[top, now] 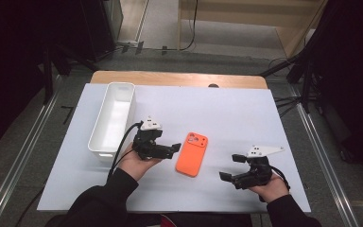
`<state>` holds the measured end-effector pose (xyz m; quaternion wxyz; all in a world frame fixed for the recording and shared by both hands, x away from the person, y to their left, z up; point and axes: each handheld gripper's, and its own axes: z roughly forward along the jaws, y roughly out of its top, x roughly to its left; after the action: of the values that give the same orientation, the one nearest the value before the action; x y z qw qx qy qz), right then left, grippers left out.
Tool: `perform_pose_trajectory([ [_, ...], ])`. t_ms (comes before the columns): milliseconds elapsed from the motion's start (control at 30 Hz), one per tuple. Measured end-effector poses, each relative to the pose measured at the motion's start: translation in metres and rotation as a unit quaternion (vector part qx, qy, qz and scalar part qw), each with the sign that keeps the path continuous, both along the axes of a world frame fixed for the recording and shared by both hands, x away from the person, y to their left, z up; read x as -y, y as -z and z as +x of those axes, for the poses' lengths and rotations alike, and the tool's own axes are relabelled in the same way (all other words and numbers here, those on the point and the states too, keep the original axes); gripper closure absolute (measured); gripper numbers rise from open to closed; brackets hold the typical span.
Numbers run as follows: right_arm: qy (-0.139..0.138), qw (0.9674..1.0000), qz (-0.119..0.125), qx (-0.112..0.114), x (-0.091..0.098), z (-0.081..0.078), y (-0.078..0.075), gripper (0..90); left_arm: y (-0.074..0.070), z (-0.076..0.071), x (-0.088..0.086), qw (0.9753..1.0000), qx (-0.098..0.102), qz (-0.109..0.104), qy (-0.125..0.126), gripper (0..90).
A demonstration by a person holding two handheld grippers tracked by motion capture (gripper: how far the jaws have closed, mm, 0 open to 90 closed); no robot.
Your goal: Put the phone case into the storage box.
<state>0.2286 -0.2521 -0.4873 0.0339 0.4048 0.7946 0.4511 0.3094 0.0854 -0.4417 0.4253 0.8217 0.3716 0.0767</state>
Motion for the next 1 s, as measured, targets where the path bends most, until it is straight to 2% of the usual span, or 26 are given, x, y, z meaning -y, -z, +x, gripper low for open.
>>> perform_pose_trajectory([
  [400,0.002,1.0000,0.003,-0.004,0.001,0.000,0.000,5.1,0.004,0.001,0.020,1.0000,0.008,0.005,-0.001,12.7],
  [500,-0.002,1.0000,0.007,0.001,0.000,0.000,-0.001,5.1,0.003,-0.002,0.023,0.9997,0.021,0.007,-0.003,12.7],
  [833,-0.001,1.0000,0.003,0.000,0.000,0.002,0.000,5.1,0.006,0.002,0.031,0.9999,0.001,-0.005,-0.011,12.8],
  [1000,0.001,1.0000,0.003,0.000,0.000,0.003,0.000,5.1,0.007,0.002,0.037,0.9998,0.000,-0.015,-0.013,12.8],
])
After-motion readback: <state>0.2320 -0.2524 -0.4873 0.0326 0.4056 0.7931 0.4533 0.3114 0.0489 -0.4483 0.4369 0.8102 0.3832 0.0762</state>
